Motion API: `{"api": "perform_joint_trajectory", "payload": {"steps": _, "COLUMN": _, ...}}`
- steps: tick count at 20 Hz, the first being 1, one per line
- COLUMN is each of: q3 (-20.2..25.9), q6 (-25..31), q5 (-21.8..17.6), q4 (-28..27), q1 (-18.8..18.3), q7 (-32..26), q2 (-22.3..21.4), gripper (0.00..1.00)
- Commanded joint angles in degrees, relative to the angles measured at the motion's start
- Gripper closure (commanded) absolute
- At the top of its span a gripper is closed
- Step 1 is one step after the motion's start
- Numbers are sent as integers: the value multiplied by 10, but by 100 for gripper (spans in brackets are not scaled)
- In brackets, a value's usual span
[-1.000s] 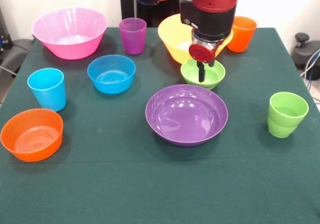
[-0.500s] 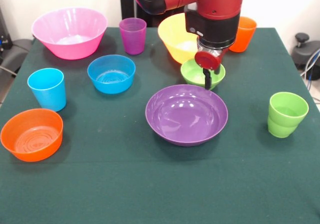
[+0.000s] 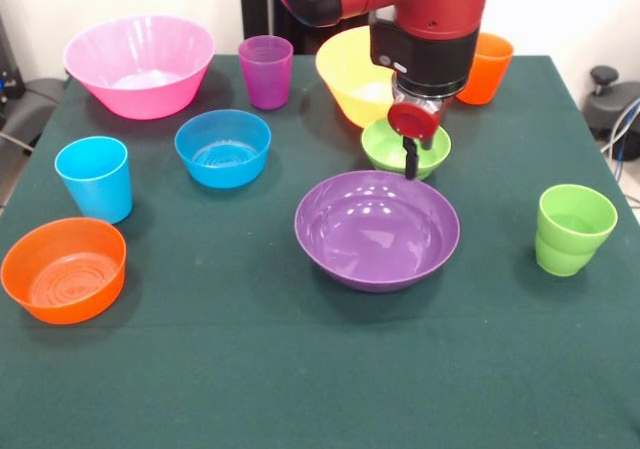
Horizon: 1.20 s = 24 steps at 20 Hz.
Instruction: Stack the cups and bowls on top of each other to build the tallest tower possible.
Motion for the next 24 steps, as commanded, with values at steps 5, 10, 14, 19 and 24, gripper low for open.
{"api": "perform_joint_trajectory", "payload": {"steps": 5, "q3": -52, "q6": 36, "q5": -61, "q4": -44, "q1": 31, "q7": -9, "q2": 48, "gripper": 0}}
{"api": "perform_joint_trajectory", "payload": {"steps": 10, "q3": -57, "q6": 28, "q5": -65, "q4": -47, "q1": 35, "q7": -15, "q2": 48, "gripper": 0}}
{"api": "perform_joint_trajectory", "payload": {"steps": 14, "q3": -62, "q6": 10, "q5": -74, "q4": -47, "q1": 41, "q7": -14, "q2": 40, "gripper": 0}}
{"api": "perform_joint_trajectory", "payload": {"steps": 19, "q3": -60, "q6": -18, "q5": -74, "q4": -42, "q1": 40, "q7": 3, "q2": 20, "gripper": 0}}
{"api": "perform_joint_trajectory", "payload": {"steps": 24, "q3": -62, "q6": -34, "q5": -87, "q4": -47, "q1": 42, "q7": 9, "q2": 26, "gripper": 0}}
